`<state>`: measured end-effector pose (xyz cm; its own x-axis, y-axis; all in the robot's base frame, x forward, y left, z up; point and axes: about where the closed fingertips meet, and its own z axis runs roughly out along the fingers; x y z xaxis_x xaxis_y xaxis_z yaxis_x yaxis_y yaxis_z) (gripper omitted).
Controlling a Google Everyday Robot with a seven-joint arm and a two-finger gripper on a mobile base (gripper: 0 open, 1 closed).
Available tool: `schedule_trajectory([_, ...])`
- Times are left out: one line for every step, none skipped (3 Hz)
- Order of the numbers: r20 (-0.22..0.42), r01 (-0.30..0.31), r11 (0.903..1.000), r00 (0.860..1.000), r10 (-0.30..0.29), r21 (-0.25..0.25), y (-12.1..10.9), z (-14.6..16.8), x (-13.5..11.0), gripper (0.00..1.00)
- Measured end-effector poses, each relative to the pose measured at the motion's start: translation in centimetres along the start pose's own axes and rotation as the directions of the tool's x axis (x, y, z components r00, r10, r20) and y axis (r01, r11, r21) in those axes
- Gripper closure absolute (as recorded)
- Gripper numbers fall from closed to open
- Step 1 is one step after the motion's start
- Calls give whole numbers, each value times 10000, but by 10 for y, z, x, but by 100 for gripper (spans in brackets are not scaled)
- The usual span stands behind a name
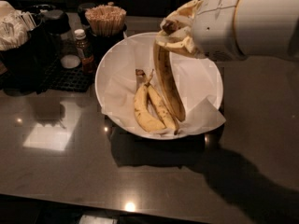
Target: Pick banana from white bowl
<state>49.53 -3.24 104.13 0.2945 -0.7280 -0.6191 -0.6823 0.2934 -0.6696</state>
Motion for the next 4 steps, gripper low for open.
schedule_trajectory([861,389,9978,9953,-435,546,-8,-24,-22,100])
schedule_trajectory([1571,1179,9890,9789,-1309,895,-13,-42,-43,100])
schedule_trajectory([1503,1635,9814,9726,-1774,1002,-12,-44,-51,100])
schedule_trajectory([1478,1753,9790,9707,-1895,1036,-12,-45,-58,100])
